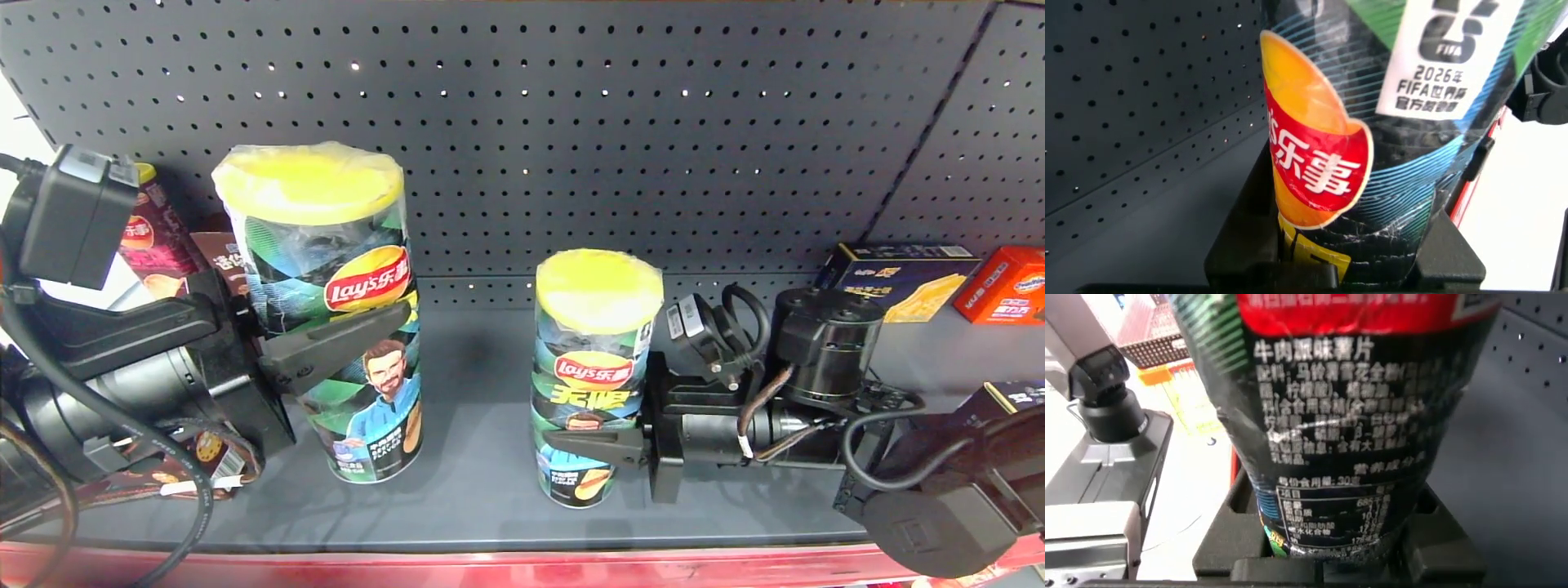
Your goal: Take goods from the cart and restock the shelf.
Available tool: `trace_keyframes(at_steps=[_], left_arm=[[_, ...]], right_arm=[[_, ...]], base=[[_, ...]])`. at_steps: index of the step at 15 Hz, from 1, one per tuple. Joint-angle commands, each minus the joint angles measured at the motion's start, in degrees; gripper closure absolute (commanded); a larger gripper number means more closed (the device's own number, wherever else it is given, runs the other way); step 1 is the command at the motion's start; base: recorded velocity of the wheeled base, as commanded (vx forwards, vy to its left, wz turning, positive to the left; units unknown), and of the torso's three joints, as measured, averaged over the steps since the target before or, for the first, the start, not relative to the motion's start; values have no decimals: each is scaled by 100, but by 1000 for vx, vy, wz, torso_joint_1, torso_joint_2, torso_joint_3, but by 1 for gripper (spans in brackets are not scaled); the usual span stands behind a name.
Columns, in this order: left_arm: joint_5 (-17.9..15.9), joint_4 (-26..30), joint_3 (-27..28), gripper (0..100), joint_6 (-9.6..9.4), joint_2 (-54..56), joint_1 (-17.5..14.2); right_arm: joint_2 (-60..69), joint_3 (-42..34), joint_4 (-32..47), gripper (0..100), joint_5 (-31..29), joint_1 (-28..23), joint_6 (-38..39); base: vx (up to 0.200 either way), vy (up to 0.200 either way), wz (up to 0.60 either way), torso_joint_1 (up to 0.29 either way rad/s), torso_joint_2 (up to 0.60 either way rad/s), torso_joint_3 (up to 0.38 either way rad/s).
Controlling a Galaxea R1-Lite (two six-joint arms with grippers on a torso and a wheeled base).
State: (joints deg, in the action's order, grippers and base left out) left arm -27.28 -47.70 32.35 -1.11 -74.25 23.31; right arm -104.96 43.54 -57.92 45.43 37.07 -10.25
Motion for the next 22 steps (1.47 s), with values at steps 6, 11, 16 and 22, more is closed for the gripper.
trace_keyframes(at_steps=[6,11,16,22], left_arm=[[4,-2,-54,100,-3,-1,-2],[4,-2,-63,100,-3,-1,-2],[-5,-11,-63,100,-3,-1,7],[-23,-11,-71,100,-3,-1,16]], right_arm=[[-200,-13,-114,100,-8,-42,-3],[-165,-145,-132,0,-61,2,-47],[380,-566,-141,0,-79,-227,-73],[2094,-1401,-132,0,-96,-1308,-65]], base=[[0,0,0,0,0,0],[0,0,0,0,0,0],[0,0,0,0,0,0],[0,0,0,0,0,0]])
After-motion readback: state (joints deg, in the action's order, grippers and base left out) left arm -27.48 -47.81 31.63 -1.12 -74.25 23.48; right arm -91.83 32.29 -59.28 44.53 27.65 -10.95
